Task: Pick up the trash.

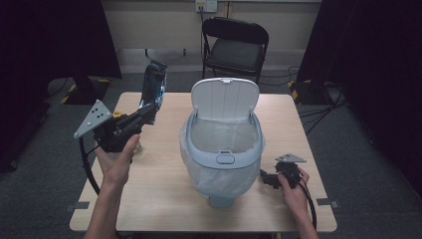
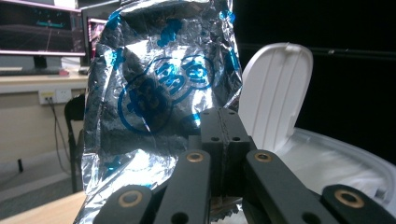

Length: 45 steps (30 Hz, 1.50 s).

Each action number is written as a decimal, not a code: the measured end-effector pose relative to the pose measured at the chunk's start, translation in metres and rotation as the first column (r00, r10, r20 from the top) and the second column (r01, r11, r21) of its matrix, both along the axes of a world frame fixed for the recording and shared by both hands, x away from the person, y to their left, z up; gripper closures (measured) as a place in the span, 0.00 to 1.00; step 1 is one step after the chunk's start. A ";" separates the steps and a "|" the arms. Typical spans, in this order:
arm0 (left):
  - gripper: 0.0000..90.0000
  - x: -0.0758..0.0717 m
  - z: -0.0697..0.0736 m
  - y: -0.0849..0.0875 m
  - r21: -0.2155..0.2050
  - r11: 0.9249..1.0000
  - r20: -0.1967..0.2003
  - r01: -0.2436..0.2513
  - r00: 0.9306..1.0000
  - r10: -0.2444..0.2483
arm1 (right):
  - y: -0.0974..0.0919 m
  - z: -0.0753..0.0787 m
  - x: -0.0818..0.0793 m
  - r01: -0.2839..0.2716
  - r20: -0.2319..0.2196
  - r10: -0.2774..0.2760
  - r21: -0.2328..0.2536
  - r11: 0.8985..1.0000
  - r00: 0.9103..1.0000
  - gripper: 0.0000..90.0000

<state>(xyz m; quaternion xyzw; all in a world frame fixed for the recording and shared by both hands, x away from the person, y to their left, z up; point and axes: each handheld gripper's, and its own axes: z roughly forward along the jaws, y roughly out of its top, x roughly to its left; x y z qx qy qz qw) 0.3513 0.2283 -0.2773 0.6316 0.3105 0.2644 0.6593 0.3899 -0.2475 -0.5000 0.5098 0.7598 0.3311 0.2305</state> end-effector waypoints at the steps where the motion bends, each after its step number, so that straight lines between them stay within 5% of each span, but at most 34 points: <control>1: 1.00 -0.001 0.003 -0.001 0.001 1.000 0.011 0.004 1.000 -0.004 | 0.000 0.000 0.000 0.000 0.000 0.000 0.000 1.000 1.000 0.17; 9: 1.00 -0.010 0.022 -0.016 -0.017 0.999 0.071 0.048 0.996 -0.046 | 0.000 0.000 0.000 0.000 0.000 0.000 0.000 1.000 1.000 0.17; 17: 1.00 -0.026 0.028 -0.034 0.007 0.994 0.101 0.111 0.989 -0.111 | 0.000 0.000 0.000 0.000 0.000 0.000 0.000 1.000 1.000 0.17; 24: 1.00 -0.038 0.035 -0.059 0.016 0.978 0.128 0.210 0.969 -0.210 | 0.000 0.000 0.000 0.000 0.000 0.000 0.000 1.000 1.000 0.17; 33: 1.00 -0.033 0.031 -0.089 0.061 0.956 0.093 0.288 0.952 -0.292 | 0.000 0.000 0.000 0.000 0.000 0.000 0.000 1.000 1.000 0.17; 35: 1.00 -0.028 0.031 -0.098 0.073 0.941 0.073 0.330 0.940 -0.335 | 0.000 0.000 0.000 -0.001 0.000 0.001 0.000 1.000 1.000 0.17; 37: 1.00 -0.026 0.030 -0.101 0.077 0.936 0.068 0.343 0.935 -0.348 | 0.000 0.000 0.000 -0.001 0.000 0.001 0.000 1.000 1.000 0.17; 41: 0.99 -0.015 0.027 -0.110 0.074 0.923 0.009 0.377 0.926 -0.378 | 0.000 0.000 0.000 -0.001 0.001 0.001 0.000 1.000 1.000 0.17; 45: 0.97 -0.005 0.022 -0.118 0.078 0.918 -0.035 0.389 0.921 -0.387 | 0.000 0.000 0.000 0.000 0.000 0.000 0.000 1.000 1.000 0.17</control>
